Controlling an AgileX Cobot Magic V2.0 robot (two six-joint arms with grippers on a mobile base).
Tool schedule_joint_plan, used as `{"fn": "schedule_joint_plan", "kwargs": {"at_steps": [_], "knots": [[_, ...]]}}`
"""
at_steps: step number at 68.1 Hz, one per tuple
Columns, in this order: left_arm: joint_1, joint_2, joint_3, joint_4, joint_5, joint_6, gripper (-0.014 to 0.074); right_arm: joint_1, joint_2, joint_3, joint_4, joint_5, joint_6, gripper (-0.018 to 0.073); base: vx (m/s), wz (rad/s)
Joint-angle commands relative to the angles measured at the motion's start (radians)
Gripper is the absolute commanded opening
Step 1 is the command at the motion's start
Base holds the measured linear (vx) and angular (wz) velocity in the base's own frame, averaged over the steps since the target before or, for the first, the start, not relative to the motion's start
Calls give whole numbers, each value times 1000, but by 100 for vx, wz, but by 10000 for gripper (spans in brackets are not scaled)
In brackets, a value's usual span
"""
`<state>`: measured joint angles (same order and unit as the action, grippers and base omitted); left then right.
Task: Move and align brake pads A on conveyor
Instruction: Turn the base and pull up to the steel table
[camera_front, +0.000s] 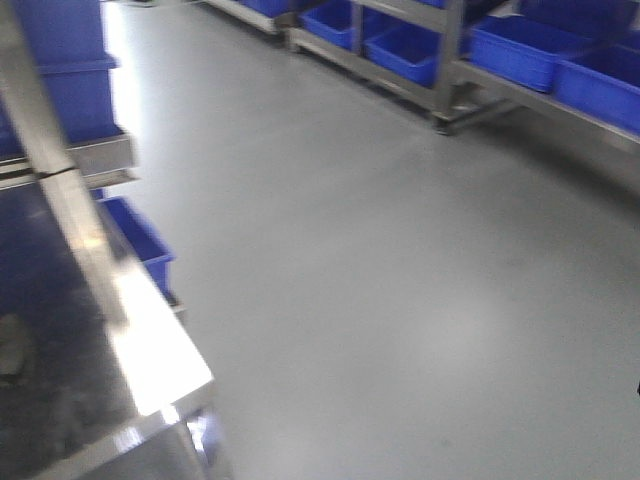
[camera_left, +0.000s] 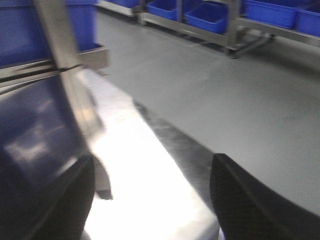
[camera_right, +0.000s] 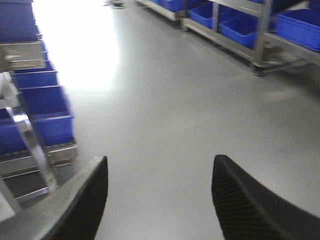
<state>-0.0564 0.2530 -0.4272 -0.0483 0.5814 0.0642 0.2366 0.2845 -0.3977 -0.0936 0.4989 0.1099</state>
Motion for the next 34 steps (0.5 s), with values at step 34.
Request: {"fn": "schedule_joint_plan", "kwargs": {"at_steps": [34], "knots": [[-2, 10, -24, -6, -66, -2, 482, -4, 11, -26, -10, -73, -8, 432, 18, 82]]}}
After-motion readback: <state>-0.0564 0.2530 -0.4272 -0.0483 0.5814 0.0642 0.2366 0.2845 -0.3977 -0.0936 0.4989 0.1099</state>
